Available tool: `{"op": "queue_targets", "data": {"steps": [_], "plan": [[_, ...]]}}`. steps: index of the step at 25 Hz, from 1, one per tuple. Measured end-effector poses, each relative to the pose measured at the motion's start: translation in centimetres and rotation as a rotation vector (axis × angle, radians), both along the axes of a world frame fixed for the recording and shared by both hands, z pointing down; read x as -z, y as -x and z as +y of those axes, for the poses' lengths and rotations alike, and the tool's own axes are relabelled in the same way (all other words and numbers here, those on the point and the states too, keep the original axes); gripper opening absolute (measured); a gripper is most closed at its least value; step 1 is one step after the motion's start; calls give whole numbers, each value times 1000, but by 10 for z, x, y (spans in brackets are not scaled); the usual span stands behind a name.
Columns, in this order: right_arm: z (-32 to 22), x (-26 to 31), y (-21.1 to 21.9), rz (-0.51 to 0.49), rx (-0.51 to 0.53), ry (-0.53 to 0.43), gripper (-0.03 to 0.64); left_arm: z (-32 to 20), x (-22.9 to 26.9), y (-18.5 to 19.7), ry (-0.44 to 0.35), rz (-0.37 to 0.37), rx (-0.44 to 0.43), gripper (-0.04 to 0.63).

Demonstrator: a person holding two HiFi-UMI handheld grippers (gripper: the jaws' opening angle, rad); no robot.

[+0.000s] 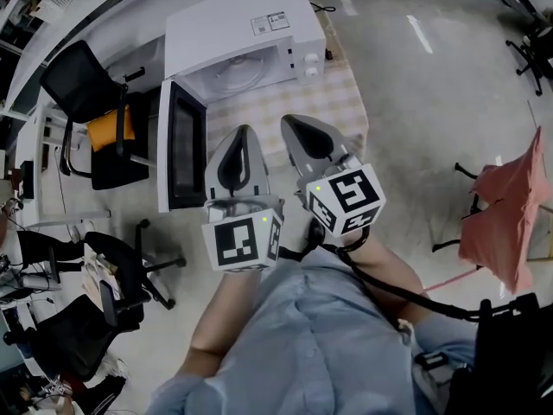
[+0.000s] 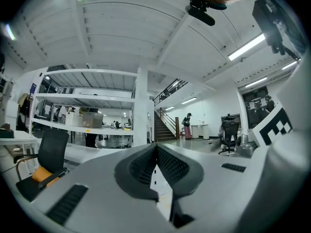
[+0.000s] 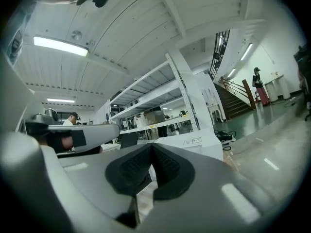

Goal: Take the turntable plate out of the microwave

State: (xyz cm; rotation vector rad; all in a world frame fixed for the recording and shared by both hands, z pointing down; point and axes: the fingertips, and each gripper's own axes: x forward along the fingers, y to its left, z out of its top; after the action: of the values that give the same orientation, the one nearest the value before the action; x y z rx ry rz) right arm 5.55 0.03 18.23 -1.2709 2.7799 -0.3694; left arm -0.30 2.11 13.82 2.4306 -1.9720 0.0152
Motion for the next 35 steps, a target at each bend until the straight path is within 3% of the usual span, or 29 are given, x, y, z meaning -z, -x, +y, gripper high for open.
{"op": "queue_targets", "data": {"steps": [13,35], "plan": [[-36,6,18,20,59,-38,2,-25,5,23,-33,21,79,8],[-146,-25,70,51,33,39,2,-149,-29,75,28,61,31,8]]}}
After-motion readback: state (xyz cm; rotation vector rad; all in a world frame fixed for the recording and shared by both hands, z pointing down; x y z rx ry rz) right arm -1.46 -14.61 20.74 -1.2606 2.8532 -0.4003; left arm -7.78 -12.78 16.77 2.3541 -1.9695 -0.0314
